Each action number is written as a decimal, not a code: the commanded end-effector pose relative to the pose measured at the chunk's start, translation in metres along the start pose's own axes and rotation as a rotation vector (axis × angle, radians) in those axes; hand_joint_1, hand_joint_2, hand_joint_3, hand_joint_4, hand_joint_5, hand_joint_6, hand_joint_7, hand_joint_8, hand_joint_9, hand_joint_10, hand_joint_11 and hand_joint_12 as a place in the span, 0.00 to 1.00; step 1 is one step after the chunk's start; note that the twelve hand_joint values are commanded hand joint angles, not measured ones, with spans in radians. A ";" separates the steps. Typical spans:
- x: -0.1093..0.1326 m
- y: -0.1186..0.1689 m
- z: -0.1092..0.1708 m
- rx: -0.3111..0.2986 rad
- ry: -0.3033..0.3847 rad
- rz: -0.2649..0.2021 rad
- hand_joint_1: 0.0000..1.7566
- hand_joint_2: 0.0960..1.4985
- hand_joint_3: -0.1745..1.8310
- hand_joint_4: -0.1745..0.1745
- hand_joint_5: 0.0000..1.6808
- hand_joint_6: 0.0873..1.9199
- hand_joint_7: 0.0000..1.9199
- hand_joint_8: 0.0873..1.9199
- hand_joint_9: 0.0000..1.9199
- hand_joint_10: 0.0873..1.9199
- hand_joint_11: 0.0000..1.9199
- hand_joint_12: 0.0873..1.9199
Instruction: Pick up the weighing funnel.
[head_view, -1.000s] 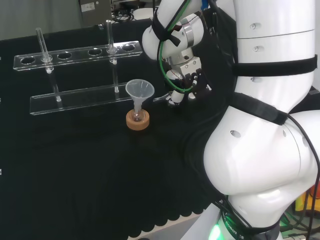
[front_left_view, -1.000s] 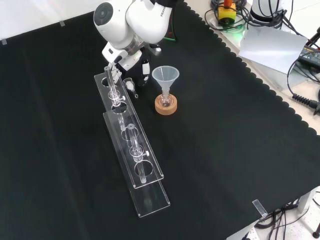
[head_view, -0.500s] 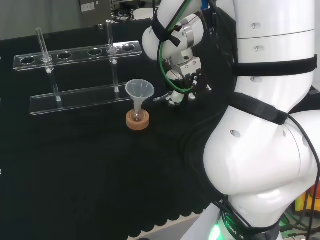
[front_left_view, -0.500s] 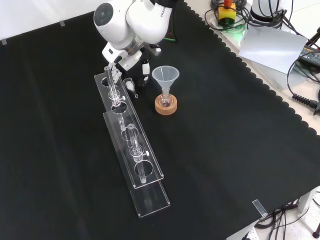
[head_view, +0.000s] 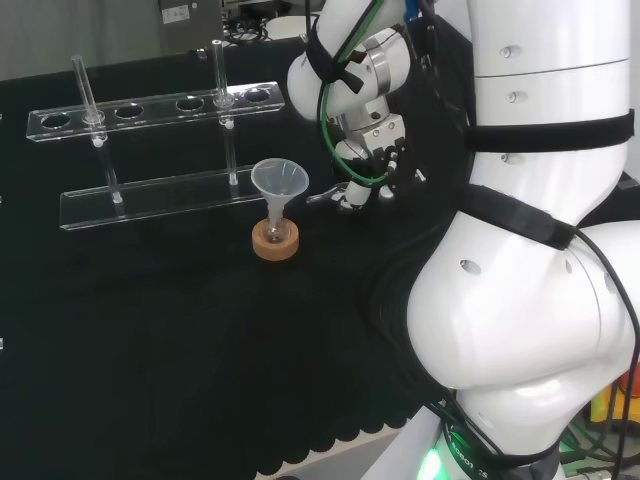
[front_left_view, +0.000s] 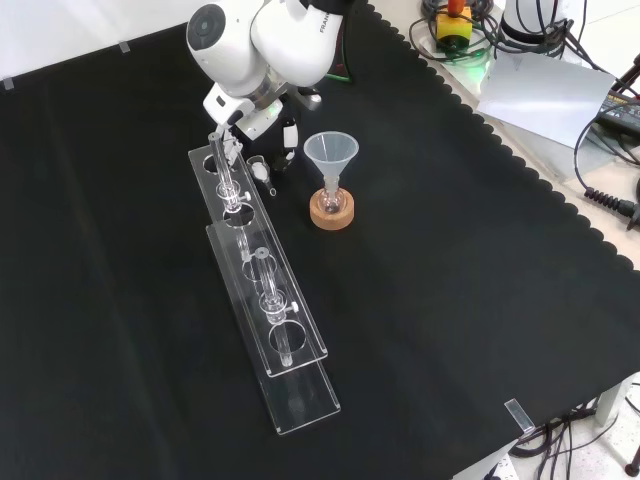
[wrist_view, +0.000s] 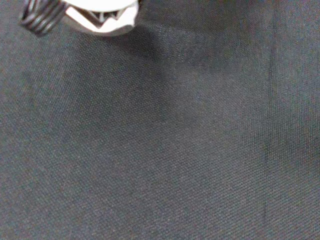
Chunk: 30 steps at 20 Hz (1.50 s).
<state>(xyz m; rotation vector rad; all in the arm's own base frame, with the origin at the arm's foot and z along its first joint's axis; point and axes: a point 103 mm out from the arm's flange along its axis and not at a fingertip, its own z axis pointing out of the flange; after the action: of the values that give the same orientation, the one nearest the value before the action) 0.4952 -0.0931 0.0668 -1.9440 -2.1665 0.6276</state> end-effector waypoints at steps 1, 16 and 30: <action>0.000 0.000 0.000 0.000 0.002 0.001 0.52 0.41 0.42 0.40 0.39 0.37 0.34 0.34 0.44 0.22 0.32 0.61; 0.002 0.002 -0.001 0.010 0.010 -0.004 0.51 0.41 0.41 0.39 0.39 0.37 0.34 0.33 0.44 0.22 0.32 0.61; 0.010 0.005 -0.004 0.009 0.012 -0.020 0.51 0.41 0.41 0.38 0.38 0.37 0.33 0.33 0.44 0.21 0.32 0.61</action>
<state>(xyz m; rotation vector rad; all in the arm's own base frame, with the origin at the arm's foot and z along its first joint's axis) 0.5005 -0.0837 0.0671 -1.9177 -2.1697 0.6178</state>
